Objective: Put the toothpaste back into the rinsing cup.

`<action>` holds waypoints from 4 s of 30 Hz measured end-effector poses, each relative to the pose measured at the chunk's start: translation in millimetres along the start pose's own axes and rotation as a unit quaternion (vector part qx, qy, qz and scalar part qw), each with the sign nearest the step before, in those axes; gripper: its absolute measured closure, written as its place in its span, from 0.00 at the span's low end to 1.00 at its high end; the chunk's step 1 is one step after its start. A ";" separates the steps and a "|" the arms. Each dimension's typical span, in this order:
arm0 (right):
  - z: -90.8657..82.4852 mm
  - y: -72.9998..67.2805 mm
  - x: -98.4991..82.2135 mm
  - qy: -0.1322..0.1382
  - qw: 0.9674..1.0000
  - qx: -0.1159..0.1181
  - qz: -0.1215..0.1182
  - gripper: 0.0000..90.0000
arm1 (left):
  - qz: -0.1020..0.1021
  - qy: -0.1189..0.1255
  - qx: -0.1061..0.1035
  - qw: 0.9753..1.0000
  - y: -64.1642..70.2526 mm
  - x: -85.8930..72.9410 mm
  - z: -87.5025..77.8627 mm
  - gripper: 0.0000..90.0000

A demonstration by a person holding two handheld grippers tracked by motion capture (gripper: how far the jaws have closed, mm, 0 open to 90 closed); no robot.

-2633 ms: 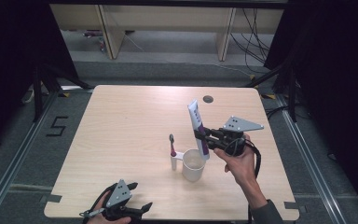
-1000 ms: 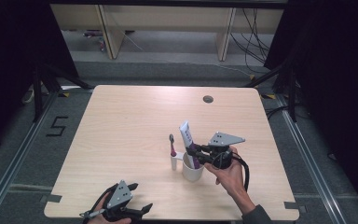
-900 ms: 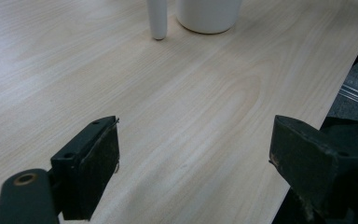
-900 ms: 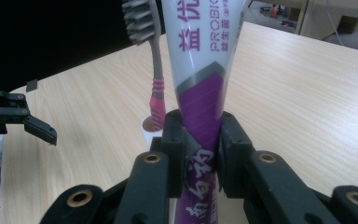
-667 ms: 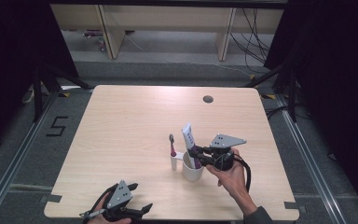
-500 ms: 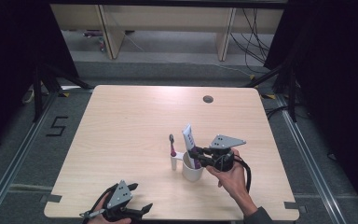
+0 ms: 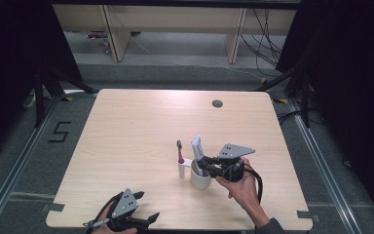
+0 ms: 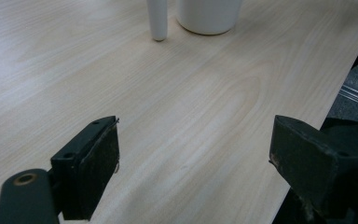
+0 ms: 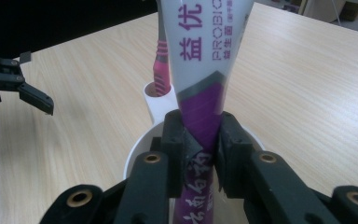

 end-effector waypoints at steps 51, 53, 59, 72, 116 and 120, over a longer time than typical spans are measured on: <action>-5.7 -2.1 0.9 0.001 1.000 -0.006 0.011 0.72 | 0.001 0.001 -0.003 1.000 1.0 -0.1 0.6 0.17; -7.7 -0.3 2.4 0.007 1.000 -0.011 0.007 0.72 | 0.001 0.000 -0.003 1.000 1.4 -0.6 0.5 0.17; -10.9 0.8 4.1 0.016 1.000 -0.009 0.017 0.66 | 0.001 0.000 -0.003 1.000 1.4 -0.6 0.2 0.17; -22.6 1.5 7.2 0.023 0.999 -0.008 0.041 0.59 | 0.000 0.000 -0.002 1.000 0.8 0.3 -0.1 0.17; -73.5 56.6 2.0 0.072 0.991 -0.074 0.081 0.45 | -0.004 -0.001 0.006 1.000 -0.8 -3.1 -2.1 0.17; -79.2 62.9 -3.3 0.074 0.990 -0.080 0.092 0.44 | -0.006 -0.002 0.009 1.000 -0.7 -2.5 -2.6 0.17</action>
Point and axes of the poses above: each handheld gripper's, and its own axes: z roughly forward along the jaws, x roughly out of its top, y roughly to its right, the point moved 4 cm from there along z, roughly forward along the jaws, and after that the axes turned 13 degrees about z, right-handed, at the moved point
